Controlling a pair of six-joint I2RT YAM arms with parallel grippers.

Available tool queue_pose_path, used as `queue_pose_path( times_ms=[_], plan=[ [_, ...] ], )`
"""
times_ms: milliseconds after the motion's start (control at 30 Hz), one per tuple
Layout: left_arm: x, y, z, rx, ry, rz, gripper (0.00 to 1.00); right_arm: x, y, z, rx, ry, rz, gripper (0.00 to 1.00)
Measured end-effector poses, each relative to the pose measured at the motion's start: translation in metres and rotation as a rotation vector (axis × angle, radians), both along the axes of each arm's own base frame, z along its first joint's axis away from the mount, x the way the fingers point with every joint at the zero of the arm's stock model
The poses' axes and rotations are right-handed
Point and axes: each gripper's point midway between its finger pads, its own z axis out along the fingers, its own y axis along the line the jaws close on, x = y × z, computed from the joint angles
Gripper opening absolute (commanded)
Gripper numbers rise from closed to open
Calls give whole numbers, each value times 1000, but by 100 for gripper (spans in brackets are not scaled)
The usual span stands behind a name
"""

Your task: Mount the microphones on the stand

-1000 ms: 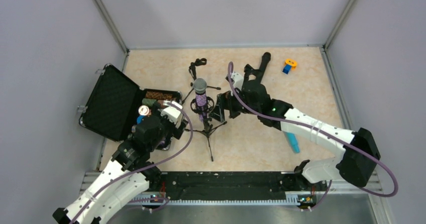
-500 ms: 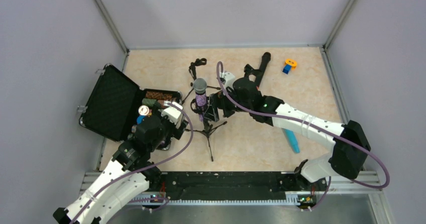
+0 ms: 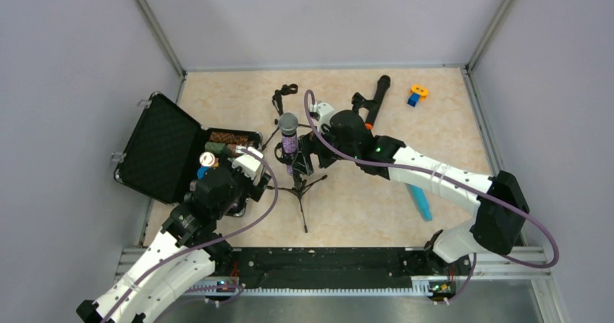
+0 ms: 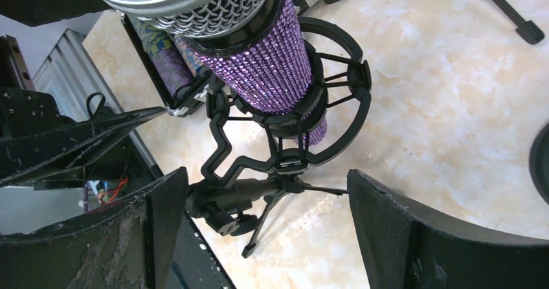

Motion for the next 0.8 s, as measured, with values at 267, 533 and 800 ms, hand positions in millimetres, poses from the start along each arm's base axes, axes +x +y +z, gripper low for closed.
queue_pose_path(
  times_ms=[267, 533, 800],
  plan=[
    [0, 0, 0, 1, 0, 1, 94, 5, -5, -2, -42, -46, -19, 90],
    [0, 0, 0, 1, 0, 2, 94, 3, -15, 22, 3, -107, -41, 90],
    [0, 0, 0, 1, 0, 2, 94, 1, -24, 31, 28, -130, -64, 90]
  ],
)
